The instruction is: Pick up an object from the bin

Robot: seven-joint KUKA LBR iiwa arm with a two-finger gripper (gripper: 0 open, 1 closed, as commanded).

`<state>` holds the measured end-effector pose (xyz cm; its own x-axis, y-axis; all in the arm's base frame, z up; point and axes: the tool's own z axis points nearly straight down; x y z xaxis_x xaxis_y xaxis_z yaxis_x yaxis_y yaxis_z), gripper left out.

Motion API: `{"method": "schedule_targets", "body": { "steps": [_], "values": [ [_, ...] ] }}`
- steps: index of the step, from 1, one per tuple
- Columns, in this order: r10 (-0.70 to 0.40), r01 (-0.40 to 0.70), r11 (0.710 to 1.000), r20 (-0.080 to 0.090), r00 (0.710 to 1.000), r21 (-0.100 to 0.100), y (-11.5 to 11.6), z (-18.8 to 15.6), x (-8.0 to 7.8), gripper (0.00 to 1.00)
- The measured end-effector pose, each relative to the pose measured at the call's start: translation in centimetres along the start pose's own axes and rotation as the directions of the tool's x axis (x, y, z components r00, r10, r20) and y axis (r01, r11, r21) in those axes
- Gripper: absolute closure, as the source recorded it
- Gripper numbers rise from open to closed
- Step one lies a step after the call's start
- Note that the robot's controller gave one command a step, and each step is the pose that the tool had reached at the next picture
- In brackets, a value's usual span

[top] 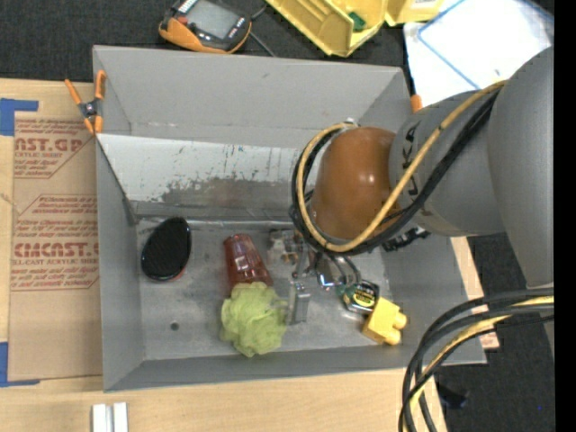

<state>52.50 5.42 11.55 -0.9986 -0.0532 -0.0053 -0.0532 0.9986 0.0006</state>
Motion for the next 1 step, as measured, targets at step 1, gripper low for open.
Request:
{"method": "schedule_targets", "body": {
  "steps": [1],
  "values": [
    [-0.015, 0.015, 1.0, 0.001, 1.0, 0.001, 0.76, 1.47, -0.2, 0.0]
  ]
}}
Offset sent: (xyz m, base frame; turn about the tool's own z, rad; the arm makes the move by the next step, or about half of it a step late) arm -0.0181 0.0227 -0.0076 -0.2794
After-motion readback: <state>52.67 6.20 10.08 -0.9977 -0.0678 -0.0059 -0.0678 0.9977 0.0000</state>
